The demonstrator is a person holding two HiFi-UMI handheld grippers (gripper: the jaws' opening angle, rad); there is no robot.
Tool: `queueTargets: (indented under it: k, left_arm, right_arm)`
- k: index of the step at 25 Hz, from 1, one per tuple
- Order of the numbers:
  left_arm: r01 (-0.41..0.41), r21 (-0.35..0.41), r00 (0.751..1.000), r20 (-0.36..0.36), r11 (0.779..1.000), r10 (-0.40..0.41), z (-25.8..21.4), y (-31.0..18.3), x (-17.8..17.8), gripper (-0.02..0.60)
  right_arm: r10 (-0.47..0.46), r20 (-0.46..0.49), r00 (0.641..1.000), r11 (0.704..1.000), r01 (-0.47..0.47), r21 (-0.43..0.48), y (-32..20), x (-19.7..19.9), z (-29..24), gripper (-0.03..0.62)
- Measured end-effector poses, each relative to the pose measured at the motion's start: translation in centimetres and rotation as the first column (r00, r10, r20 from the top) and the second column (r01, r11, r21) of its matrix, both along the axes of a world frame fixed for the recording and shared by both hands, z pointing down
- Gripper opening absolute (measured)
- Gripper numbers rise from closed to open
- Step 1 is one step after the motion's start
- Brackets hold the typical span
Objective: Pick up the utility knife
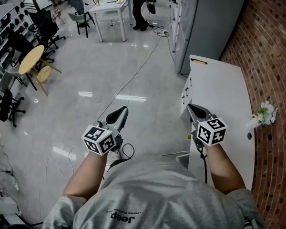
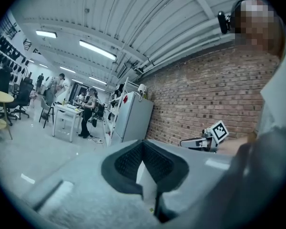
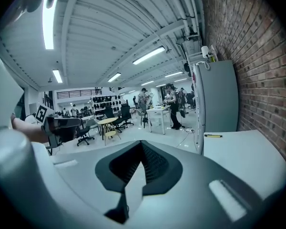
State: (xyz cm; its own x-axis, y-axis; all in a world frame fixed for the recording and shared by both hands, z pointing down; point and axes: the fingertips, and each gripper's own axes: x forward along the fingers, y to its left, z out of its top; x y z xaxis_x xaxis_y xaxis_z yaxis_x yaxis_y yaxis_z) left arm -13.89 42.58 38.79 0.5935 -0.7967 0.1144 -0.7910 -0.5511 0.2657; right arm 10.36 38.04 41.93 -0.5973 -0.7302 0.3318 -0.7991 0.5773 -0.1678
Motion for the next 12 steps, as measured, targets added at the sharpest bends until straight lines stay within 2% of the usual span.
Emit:
queueTargets:
  k: [7,12]
  left_arm:
    - [-0.017,0.001,1.000,-0.026,1.000,0.017,0.0,-3.7,0.2,-0.003]
    - [-0.043,-0.010,0.998,-0.046,0.999,0.042,1.1,-8.2,-0.9,-0.003]
  right_arm:
    - [0.007,-0.005,1.000,1.000,-0.007,0.009,-2.5,0.1,-0.2,0.009]
    - [0.030,-0.014,0.999,1.000,-0.030,0.005,-6.1,-0.6,0.5,0.009]
